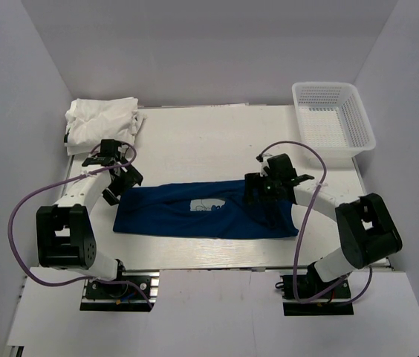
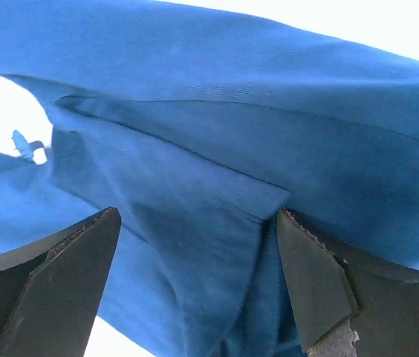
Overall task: Fold and stack the t-shirts
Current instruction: Fold the other side of the tshirt into a rectangle
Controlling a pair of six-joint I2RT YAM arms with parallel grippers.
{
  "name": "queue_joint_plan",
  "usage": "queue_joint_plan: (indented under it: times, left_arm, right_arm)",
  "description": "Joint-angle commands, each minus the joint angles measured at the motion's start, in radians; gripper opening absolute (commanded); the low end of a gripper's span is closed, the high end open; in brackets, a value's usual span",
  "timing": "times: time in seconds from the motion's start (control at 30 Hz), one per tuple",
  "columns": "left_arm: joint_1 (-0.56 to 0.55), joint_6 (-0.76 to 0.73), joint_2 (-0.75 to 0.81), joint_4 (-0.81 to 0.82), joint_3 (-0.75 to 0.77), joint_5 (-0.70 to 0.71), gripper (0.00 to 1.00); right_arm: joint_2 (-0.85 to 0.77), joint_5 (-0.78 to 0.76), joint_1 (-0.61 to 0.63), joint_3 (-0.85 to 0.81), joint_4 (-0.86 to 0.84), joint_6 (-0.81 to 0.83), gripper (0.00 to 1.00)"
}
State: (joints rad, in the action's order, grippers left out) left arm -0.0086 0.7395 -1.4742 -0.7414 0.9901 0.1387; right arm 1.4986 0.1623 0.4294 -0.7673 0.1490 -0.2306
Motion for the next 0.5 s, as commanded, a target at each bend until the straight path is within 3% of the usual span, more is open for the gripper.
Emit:
queue_joint_plan:
  times: [0.0, 0.3, 0.47]
  left_arm:
    - [0.004, -0.021, 0.029, -0.006, -0.005, 0.01, 1.0]
    - [0.004, -0.022, 0.038, -0.015, -0.005, 0.03, 1.0]
    - [0.004, -0.022, 0.048, -0.036, 0.004, 0.064, 1.0]
  right_arm:
    - [-0.004, 0.112, 0.015, -0.029, -0.071, 0.004, 0.9]
    - [-0.049, 0.426, 0.077, 0.077, -0.135, -0.062, 0.9]
    - [-0.11, 0.439, 0.138, 0.086, -0.024, -0.021, 0.9]
